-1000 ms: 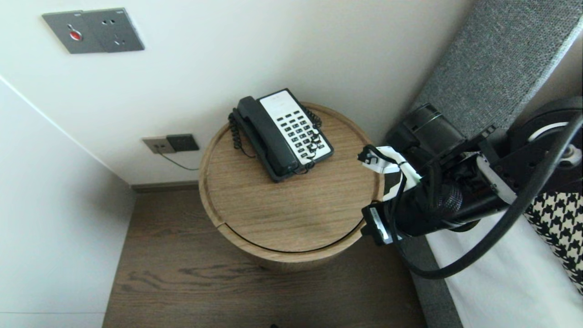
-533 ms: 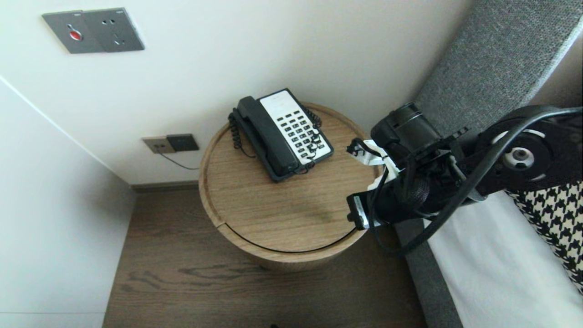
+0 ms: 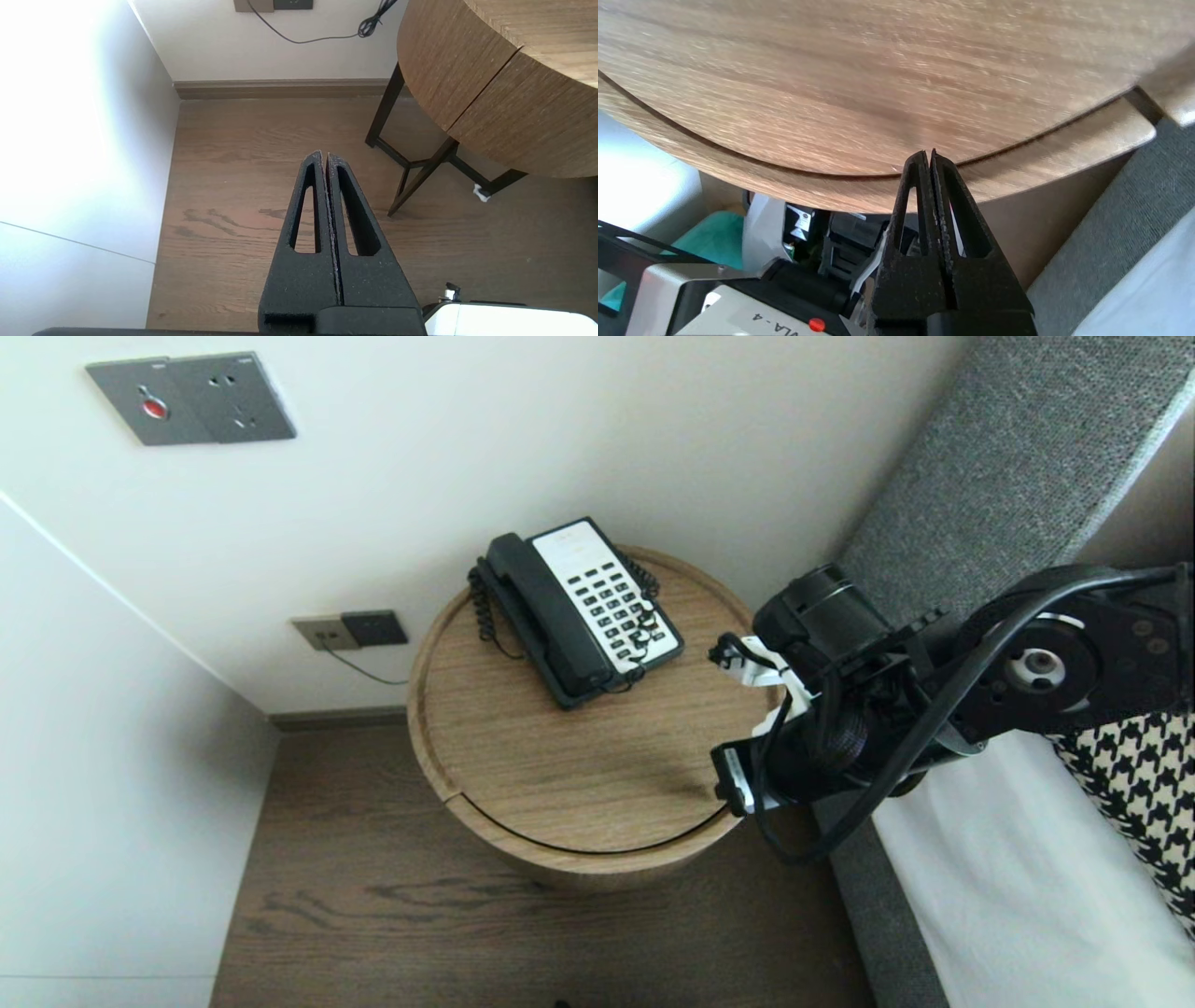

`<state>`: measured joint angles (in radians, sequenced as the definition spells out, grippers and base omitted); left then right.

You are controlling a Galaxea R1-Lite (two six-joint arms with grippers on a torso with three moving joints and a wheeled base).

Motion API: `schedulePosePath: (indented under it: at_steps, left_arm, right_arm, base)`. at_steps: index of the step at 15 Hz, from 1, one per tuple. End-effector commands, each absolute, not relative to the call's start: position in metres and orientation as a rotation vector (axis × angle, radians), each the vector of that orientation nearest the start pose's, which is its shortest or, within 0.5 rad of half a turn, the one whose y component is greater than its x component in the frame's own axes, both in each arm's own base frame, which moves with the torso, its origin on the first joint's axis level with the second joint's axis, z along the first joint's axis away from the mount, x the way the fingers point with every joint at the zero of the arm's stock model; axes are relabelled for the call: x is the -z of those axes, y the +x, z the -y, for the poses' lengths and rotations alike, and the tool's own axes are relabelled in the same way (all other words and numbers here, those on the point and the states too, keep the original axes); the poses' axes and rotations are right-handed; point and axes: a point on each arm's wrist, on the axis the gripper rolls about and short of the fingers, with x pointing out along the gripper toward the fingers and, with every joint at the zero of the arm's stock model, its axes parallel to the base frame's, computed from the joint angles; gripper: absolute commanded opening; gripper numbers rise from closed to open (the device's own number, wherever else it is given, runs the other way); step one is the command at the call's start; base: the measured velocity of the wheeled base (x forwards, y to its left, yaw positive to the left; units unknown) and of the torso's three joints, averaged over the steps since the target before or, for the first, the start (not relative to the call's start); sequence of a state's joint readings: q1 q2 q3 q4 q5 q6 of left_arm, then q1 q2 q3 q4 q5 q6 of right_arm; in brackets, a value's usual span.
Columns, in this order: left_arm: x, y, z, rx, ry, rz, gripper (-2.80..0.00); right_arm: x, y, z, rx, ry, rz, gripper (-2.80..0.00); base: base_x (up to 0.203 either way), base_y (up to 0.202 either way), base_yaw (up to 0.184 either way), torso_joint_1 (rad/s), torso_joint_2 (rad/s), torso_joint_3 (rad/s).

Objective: Open the nightstand drawer

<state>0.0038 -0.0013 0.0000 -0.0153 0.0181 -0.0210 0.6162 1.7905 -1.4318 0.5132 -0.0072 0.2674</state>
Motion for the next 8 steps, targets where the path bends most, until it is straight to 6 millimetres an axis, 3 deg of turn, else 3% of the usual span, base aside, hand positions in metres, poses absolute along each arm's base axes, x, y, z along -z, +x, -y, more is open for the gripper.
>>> schedulePosePath:
  at_steps: [1, 8]
  left_arm:
    - [-0.077, -0.023, 0.0, -0.023, -0.022, 0.017, -2.8]
    - [-0.077, -0.023, 0.0, -0.023, -0.022, 0.018, -2.8]
  right_arm:
    - [-0.222, 0.258, -0.183, -0.447, -0.028, -0.919, -2.8]
    - [-0.213, 0.247, -0.175, -0.439, -0.042, -0.956, -2.8]
  base:
    - [0.0, 0.0, 0.0, 0.0, 0.0, 0.0]
    - [0.0, 0.0, 0.0, 0.0, 0.0, 0.0]
